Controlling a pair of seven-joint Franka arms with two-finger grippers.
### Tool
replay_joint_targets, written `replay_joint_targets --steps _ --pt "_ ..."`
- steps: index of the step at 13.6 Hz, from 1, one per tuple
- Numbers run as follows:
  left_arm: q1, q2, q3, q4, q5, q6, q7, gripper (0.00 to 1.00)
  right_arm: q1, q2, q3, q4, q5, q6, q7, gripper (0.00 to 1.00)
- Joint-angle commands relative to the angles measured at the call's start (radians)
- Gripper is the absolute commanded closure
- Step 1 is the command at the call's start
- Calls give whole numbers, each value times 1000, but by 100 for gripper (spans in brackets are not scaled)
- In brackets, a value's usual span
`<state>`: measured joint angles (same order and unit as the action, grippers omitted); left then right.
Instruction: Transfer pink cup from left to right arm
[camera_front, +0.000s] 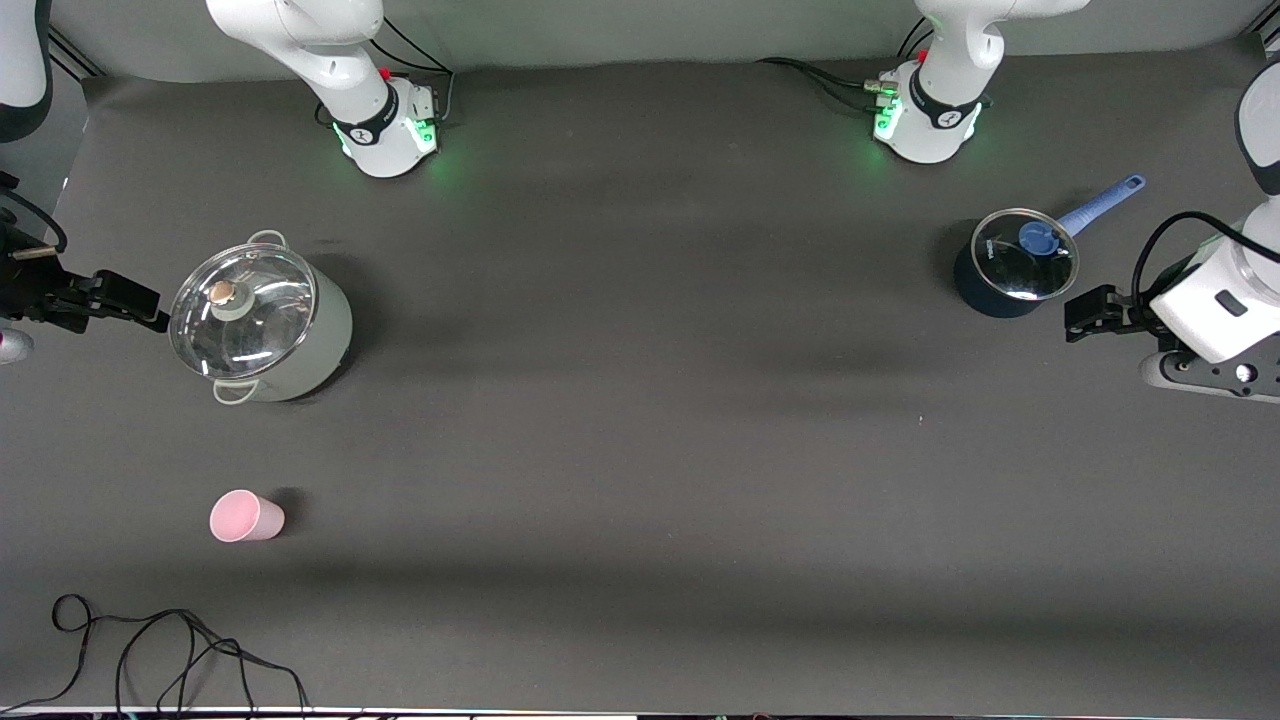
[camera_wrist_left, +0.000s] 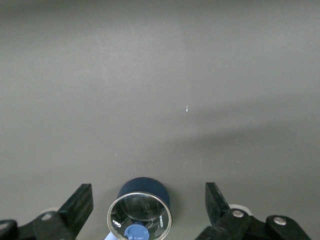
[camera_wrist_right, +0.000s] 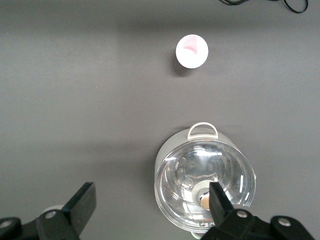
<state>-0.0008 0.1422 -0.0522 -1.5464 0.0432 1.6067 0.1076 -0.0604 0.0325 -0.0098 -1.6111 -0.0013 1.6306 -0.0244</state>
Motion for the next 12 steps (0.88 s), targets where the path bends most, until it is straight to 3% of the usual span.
replay_joint_targets --steps 1,5,9,12 --pt "-2 5 2 14 -9 -22 4 0 10 -32 -4 -29 -3 2 35 0" --pt "2 -76 2 -138 -9 116 4 0 11 -34 -4 -30 -5 0 28 0" --pt "1 14 2 49 -9 0 4 0 8 -37 -6 -29 -5 -17 -9 0" --pt "-1 23 2 52 -9 -24 3 0 10 -36 -6 -29 -5 -17 -9 0"
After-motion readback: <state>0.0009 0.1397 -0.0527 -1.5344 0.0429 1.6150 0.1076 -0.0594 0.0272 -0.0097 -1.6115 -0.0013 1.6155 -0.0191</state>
